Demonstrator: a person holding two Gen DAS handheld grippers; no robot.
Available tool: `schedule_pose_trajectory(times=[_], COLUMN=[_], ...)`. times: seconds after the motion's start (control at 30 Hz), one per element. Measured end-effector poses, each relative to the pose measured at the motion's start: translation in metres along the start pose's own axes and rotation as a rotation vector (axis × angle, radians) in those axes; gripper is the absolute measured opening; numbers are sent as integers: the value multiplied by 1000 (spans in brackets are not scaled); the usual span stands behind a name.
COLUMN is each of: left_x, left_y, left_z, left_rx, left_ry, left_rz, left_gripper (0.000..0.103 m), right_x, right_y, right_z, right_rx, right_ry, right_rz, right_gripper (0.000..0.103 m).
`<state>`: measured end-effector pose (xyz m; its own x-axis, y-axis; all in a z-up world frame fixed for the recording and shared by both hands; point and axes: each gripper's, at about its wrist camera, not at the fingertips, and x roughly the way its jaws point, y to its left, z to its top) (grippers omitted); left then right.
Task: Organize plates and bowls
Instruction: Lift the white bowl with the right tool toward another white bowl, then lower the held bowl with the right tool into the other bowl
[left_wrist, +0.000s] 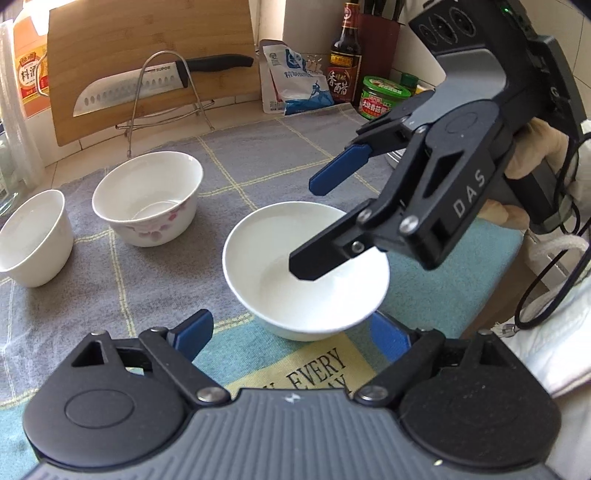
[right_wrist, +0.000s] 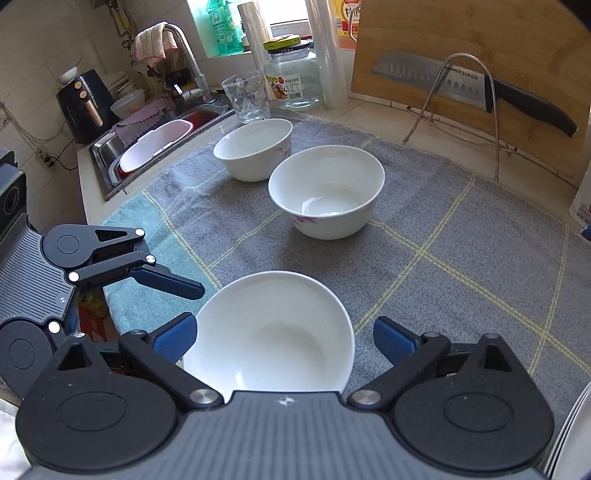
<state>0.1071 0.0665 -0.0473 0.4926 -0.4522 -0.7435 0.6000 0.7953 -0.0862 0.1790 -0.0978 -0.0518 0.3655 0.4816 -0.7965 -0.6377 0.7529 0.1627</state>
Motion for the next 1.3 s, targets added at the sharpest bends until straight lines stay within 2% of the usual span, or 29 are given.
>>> schedule_pose_trajectory(times=[0.1, 0.27, 0.4, 0.53, 0.7, 1.1, 1.3], left_x=[-12, -20, -6, 15, 36, 58, 67], left_y=[13, 43, 67, 83, 89, 94, 92], left_z=[0, 8, 16, 21, 26, 42, 48], left_rx=[-40, -125, -165, -174, -149, -110, -72], left_ry=[-32, -127, -151, -156, -146, -123, -118], left_rz=[30, 144, 237, 268, 255, 186, 182], left_gripper=[96, 97, 97, 96, 96, 95, 94], right_x=[-3, -4, 1, 9, 23, 60, 77], right_y=[-1, -9, -18, -24, -32, -46, -51], right_z=[10, 27, 42, 55, 68, 97, 104], right_rx=[-29, -54, -61, -76, -85, -79, -76], right_ry=[-18, -42, -54, -51, -30, 13, 29], right_rz=[-24, -54, -71, -89, -91, -21, 9], right_gripper=[103, 103, 103, 103, 103, 102, 99])
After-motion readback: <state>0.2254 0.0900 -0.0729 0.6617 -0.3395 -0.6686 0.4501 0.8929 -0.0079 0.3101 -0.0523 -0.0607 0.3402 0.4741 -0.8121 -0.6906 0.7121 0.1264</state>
